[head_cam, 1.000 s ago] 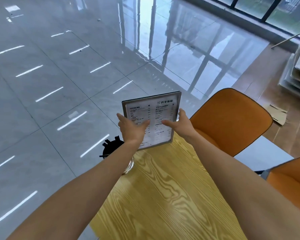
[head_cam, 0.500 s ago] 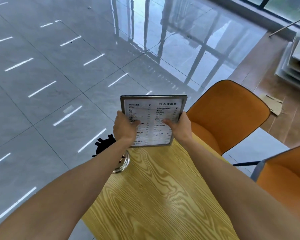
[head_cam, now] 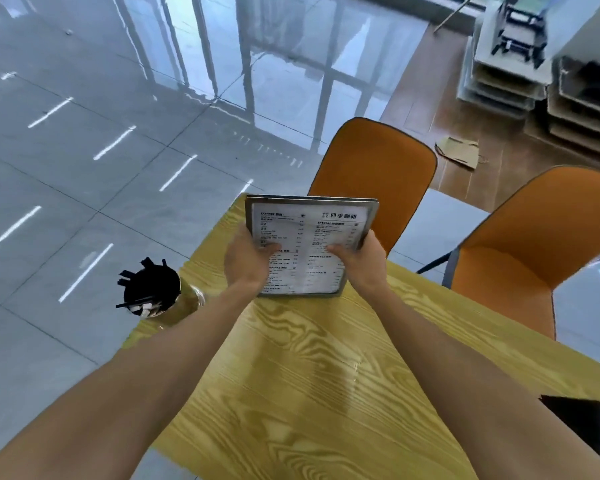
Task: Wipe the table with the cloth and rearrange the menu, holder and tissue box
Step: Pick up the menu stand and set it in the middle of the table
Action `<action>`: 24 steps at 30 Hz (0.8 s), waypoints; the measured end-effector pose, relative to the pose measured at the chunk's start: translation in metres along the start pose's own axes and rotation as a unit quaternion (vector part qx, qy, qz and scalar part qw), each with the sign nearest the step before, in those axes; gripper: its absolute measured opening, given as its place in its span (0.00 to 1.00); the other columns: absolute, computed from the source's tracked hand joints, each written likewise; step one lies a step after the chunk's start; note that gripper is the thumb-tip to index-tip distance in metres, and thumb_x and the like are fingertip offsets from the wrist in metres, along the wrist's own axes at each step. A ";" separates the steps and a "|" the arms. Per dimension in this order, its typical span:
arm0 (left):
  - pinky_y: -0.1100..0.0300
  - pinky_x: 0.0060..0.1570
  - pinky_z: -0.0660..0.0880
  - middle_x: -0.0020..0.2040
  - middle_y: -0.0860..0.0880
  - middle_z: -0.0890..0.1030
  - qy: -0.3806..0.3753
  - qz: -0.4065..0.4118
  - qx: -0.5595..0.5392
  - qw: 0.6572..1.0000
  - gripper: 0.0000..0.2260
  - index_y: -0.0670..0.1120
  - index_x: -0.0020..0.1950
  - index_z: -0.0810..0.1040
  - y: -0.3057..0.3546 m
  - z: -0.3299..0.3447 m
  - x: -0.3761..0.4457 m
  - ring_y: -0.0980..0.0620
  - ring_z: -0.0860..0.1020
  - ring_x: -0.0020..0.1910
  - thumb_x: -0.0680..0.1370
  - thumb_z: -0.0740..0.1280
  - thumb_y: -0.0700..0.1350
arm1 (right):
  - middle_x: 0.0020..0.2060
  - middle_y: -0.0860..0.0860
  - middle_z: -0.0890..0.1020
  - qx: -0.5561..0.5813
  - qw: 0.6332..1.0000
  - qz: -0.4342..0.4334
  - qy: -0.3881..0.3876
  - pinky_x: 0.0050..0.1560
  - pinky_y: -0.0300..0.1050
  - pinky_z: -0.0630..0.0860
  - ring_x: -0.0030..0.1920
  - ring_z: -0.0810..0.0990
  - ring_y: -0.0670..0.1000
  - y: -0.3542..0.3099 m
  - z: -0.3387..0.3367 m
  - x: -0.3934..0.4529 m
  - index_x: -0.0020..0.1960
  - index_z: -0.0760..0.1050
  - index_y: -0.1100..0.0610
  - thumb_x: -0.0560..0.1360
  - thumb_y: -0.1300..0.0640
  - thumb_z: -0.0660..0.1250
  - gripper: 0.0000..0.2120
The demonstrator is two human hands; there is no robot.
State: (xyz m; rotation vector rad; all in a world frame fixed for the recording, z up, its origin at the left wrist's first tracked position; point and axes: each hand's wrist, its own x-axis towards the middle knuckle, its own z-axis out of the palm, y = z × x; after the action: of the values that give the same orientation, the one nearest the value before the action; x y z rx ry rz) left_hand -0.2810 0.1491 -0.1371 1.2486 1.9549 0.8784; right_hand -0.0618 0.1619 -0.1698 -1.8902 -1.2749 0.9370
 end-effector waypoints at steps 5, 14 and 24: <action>0.61 0.37 0.70 0.49 0.57 0.78 -0.051 0.058 -0.006 0.997 0.17 0.53 0.54 0.72 0.026 0.045 -0.049 0.54 0.76 0.45 0.73 0.76 0.44 | 0.54 0.46 0.84 0.004 0.999 0.010 0.052 0.49 0.55 0.84 0.52 0.83 0.49 0.041 -0.068 -0.035 0.58 0.75 0.51 0.64 0.40 0.78 0.28; 0.48 0.46 0.81 0.53 0.53 0.83 -0.142 0.092 0.020 0.985 0.18 0.51 0.56 0.74 0.042 0.129 -0.140 0.50 0.82 0.49 0.71 0.78 0.49 | 0.53 0.42 0.84 0.021 0.992 0.058 0.107 0.49 0.51 0.83 0.53 0.84 0.46 0.124 -0.170 -0.112 0.59 0.77 0.47 0.68 0.45 0.80 0.23; 0.46 0.44 0.80 0.48 0.52 0.82 -0.193 0.121 0.039 0.973 0.17 0.49 0.52 0.75 0.043 0.184 -0.215 0.49 0.80 0.46 0.70 0.79 0.50 | 0.52 0.43 0.84 0.037 0.982 0.091 0.161 0.49 0.45 0.81 0.52 0.83 0.46 0.184 -0.227 -0.176 0.57 0.78 0.51 0.69 0.52 0.81 0.19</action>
State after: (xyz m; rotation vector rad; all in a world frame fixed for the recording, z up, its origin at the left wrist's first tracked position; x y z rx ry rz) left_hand -0.0397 -0.0012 -0.1708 1.5947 1.5628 0.6174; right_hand 0.1684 -0.0900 -0.1700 -2.0260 -0.8758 0.7188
